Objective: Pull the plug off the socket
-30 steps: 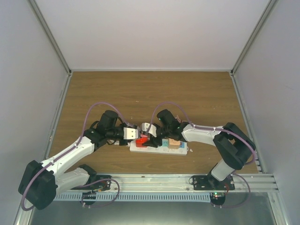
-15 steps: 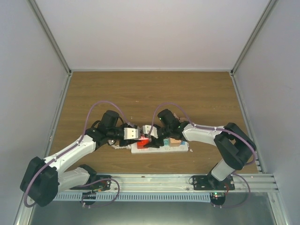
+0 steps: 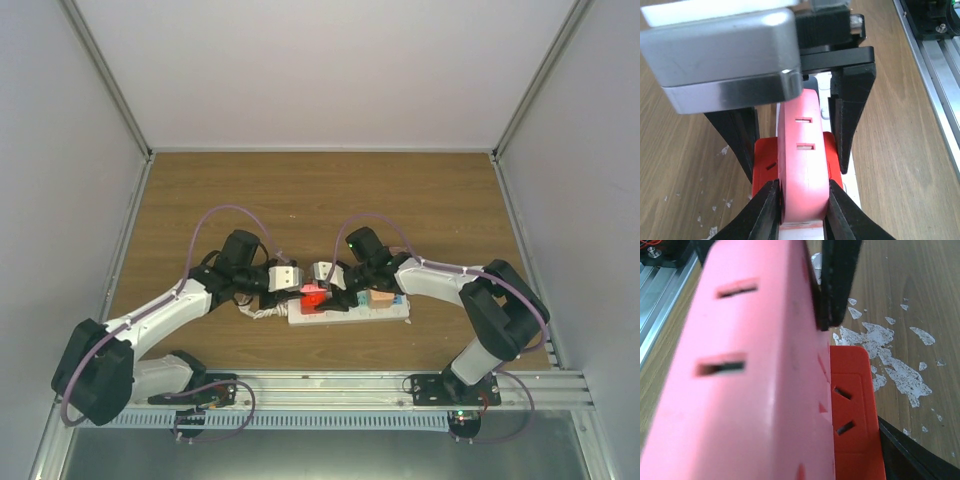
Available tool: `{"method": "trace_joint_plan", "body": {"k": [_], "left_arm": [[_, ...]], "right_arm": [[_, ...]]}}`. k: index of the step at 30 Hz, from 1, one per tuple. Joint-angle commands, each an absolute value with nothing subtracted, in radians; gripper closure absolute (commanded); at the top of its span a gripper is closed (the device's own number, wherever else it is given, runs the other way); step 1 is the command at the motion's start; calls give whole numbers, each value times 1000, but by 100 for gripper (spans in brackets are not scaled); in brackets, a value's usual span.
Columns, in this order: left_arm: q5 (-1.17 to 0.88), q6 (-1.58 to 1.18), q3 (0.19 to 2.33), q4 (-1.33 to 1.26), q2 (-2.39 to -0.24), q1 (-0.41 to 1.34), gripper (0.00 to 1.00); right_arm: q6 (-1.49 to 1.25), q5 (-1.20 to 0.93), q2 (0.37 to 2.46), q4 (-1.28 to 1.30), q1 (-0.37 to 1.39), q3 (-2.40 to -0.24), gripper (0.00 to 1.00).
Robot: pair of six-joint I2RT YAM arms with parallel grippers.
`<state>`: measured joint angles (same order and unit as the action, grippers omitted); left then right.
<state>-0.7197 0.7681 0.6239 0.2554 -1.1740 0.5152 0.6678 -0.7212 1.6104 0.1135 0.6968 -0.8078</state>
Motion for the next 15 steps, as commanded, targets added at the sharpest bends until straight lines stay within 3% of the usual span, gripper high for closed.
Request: {"method": "trace_joint_plan", "body": {"k": [1,15], "left_arm": [[-795,706,671,244,-1217,509,75],[-814,647,704,231,-1282,512,73]], "right_arm": [[682,-729,1590,120,681,-820,54],[642,-750,1604,98,681,-824,37]]}}
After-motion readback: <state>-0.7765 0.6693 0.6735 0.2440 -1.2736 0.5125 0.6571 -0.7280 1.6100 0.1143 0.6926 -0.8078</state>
